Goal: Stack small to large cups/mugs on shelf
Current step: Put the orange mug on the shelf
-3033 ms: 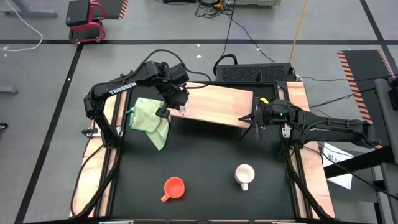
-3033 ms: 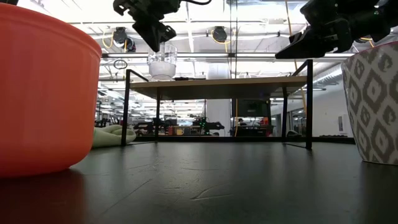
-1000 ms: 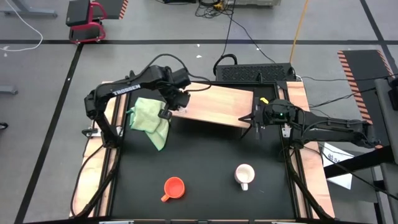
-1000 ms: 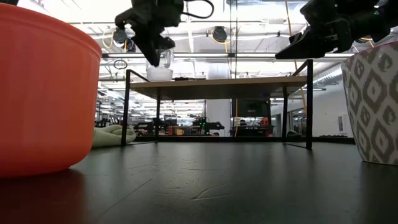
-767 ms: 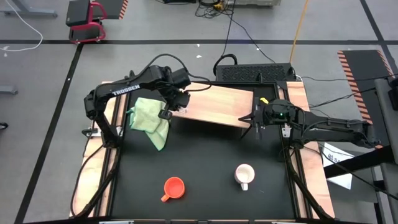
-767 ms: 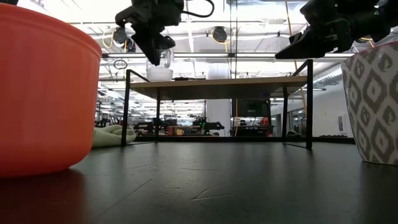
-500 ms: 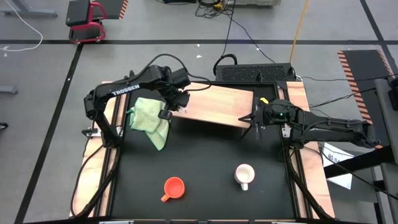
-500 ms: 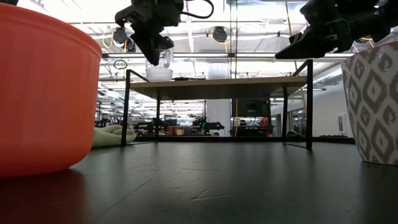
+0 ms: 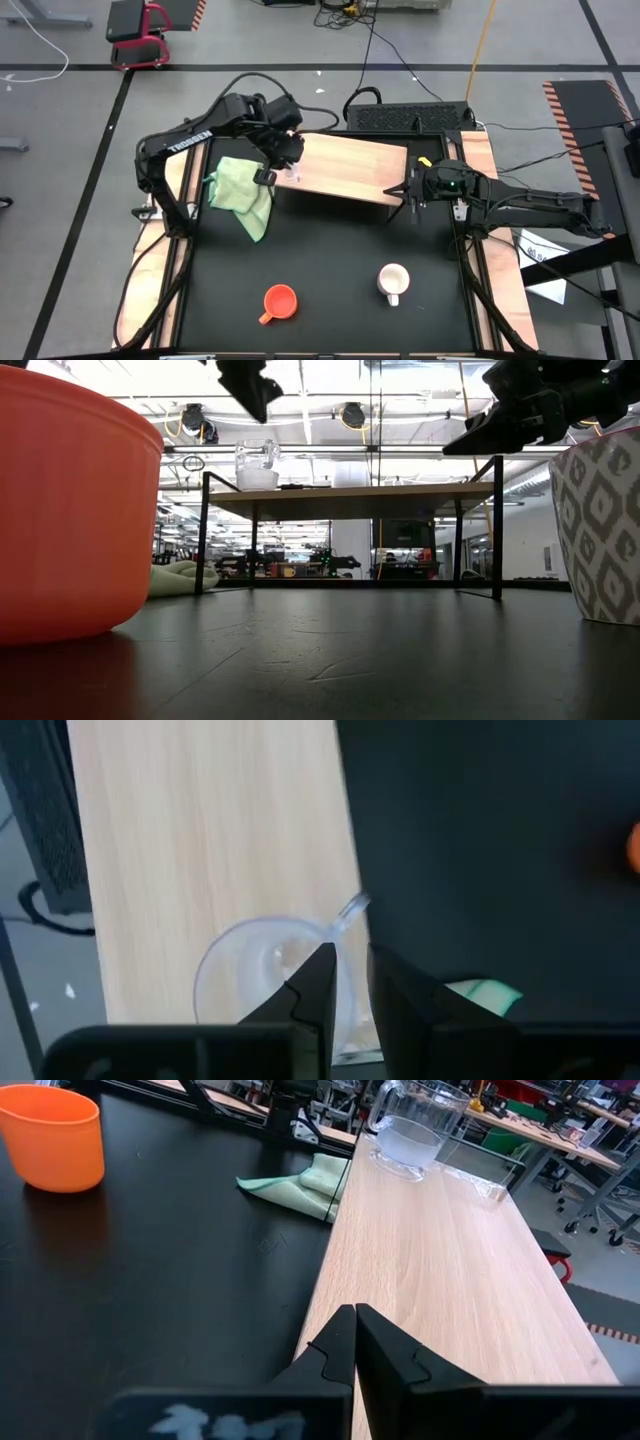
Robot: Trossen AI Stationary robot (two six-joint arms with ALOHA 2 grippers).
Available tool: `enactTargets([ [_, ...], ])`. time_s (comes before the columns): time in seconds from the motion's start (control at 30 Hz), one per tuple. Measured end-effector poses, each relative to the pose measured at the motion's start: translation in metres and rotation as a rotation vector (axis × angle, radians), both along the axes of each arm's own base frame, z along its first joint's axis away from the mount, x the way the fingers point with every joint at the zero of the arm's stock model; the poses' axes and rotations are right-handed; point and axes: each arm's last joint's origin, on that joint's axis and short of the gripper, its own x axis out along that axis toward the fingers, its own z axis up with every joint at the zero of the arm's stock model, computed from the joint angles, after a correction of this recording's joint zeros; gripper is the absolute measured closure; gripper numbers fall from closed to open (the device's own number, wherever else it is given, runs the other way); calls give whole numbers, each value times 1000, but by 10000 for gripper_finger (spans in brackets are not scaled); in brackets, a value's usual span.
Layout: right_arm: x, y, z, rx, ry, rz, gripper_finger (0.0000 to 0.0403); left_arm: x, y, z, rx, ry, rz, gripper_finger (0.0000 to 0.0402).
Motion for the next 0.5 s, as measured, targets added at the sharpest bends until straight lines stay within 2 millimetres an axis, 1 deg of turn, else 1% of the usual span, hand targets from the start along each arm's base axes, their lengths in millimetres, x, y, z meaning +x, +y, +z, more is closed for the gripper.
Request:
enactTargets([
  [0.1,0,0,-1,2,6,0,403,0,-9,9,7,-15,-4,338],
  [0.23,0,0,-1,4,13,0,403,-4,-23,9,-7,59,-22,341],
  [0.3,0,0,-1,5,15,0,403,-9,-31,10,-1,88,-44,356],
  [0.37,-1,0,-1,5,16,0,403,-14,-38,14,15,73,-59,386],
  [0.4,-1,0,-1,5,16,0,403,-19,-41,17,18,60,-64,393],
  [0.5,-1,0,-2,5,17,0,403,-31,-45,30,15,-34,-64,398],
])
